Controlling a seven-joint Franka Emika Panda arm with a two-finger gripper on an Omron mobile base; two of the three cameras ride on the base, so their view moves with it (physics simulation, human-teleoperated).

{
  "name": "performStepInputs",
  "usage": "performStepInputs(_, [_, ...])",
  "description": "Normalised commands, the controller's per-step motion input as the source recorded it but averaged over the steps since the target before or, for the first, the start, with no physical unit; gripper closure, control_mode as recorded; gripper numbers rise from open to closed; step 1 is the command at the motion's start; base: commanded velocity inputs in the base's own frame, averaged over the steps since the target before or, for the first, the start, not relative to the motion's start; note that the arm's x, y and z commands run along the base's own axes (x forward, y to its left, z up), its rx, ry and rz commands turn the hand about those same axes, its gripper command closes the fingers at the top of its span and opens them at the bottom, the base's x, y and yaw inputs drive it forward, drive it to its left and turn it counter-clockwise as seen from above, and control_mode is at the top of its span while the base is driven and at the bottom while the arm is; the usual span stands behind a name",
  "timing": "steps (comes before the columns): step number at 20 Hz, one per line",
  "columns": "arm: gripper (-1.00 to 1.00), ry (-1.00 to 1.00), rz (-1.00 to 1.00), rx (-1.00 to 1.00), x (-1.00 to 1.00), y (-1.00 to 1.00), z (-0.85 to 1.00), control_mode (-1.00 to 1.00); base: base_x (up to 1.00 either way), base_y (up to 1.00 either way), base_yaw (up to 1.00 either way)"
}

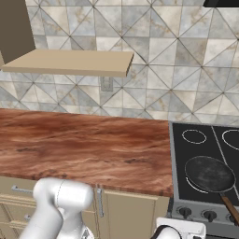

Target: Pick the pan from the cabinet and place it on the stove. Then turn on the stove burner for the pan.

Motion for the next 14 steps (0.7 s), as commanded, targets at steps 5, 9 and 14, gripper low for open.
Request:
performStepInputs(5, [-1.0,0.0,0.01,0.0,0.07,-0.16,-0.11,-1.0,0.0,0.0,0.0])
performStepInputs(9, [-1.0,0.0,0.02,0.0,0.08,-0.05,-0.11,-1.0,0.0,0.0,0.0])
performStepInputs(14, [-1.0,0.0,0.01,0.0,0.09,-0.03,-0.11,-1.0,0.0,0.0,0.0])
